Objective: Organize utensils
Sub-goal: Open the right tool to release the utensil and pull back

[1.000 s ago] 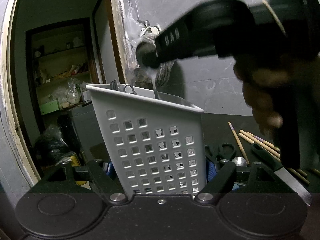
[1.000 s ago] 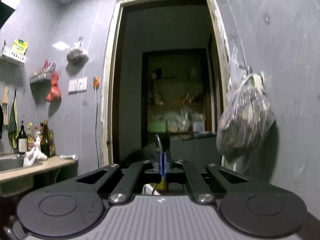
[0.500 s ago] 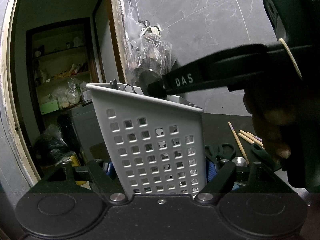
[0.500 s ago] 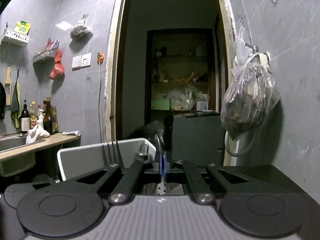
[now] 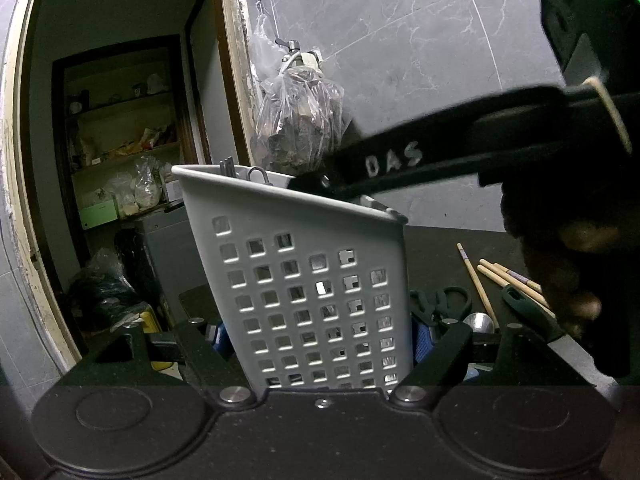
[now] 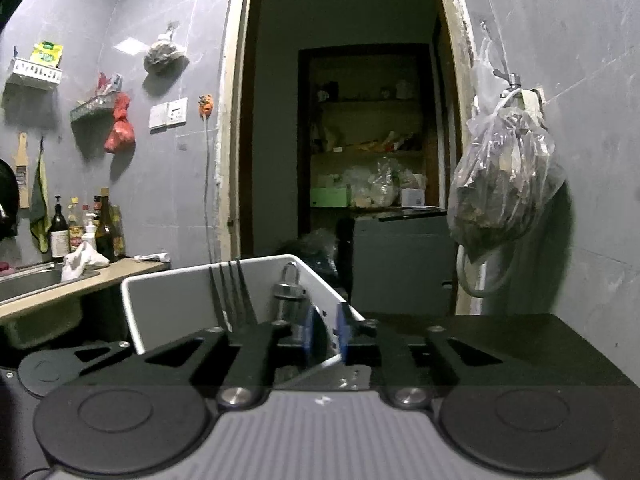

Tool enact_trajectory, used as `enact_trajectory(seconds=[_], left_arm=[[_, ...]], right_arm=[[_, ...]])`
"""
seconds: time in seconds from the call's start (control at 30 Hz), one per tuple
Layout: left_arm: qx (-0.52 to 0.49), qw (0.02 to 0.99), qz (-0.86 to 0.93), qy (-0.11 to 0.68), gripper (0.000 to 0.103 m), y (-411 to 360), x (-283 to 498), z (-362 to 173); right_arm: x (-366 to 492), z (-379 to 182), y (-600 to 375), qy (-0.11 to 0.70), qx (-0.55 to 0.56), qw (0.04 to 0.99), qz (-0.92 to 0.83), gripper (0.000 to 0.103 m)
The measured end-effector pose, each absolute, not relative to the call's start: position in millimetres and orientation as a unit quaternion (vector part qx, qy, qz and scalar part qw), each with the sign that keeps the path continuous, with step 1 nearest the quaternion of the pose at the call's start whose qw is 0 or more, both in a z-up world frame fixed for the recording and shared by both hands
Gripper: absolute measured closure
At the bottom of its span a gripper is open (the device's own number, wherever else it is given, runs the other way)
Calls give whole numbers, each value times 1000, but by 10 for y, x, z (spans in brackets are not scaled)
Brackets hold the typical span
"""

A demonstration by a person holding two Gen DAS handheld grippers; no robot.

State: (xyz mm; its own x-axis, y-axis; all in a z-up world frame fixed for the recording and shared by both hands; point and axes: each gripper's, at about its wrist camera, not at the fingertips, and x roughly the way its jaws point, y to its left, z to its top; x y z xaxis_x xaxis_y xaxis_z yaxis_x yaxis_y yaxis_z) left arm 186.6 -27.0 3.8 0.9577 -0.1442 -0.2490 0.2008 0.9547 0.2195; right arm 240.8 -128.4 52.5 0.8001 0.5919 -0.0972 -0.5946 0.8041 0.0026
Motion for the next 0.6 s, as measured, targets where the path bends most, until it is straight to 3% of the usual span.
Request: enact_trajectory(seconds=[0.03,0.1,0.17,0.3,0.47,0.6], left_arm=[[122,982,-88,116,23,-270,1863,35],[122,982,-88,116,23,-272,1859,32],[122,982,-88,116,23,-275,1857,32],[122,982,-88,117,23,-272,1852,31],[122,982,-88,117,23,-276,1842,27],[122,982,-88,117,23,-279,1839,29]], right_arm=[[2394,537,-1296,43,-12,948,316,67],[2356,570,-1340,33,-9,948,316,46],[2339,619,-1415,27,0,949,315,39],[2332,711,-1593,15,11,955,297,12],[2322,738,-1797,14,17,962,272,1],[2359,671,-1952,47,30,965,257,0]])
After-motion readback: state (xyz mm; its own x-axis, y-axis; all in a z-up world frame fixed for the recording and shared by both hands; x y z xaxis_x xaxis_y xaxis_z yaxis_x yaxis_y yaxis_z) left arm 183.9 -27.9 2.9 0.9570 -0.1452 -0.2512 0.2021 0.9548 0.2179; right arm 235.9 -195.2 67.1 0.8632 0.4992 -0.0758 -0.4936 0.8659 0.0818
